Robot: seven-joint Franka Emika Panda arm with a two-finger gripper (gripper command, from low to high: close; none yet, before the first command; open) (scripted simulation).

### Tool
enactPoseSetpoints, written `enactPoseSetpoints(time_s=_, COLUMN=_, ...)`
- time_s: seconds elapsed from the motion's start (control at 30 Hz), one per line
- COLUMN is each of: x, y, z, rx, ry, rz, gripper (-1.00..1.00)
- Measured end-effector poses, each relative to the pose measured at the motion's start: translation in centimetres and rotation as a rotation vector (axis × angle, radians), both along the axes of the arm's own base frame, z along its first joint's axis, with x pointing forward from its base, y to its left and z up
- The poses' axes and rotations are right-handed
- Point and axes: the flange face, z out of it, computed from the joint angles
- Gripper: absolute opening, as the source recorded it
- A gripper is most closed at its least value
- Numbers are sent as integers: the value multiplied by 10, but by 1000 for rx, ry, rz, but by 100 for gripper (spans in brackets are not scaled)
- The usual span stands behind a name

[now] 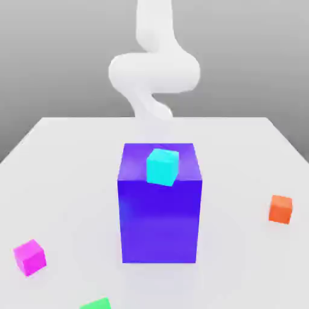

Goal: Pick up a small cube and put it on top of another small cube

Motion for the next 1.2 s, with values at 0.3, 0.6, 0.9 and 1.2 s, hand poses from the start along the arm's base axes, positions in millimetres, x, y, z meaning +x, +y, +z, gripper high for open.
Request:
enactPoseSetpoints(time_s=0.3, x=77, y=-94, z=-157, rx=106, ry=246, rz=-210, gripper=0)
enactPoseSetpoints(time_s=0.6, x=71, y=-191, z=-330, rx=205, ry=479, rz=-457, gripper=0)
enactPoseSetpoints(time_s=0.9, x=9, y=-250, z=-488, rx=270, ry=684, rz=-669, gripper=0)
enactPoseSetpoints(time_s=1.2, x=5, y=-251, z=-539, rx=272, ry=693, rz=-677, gripper=-100)
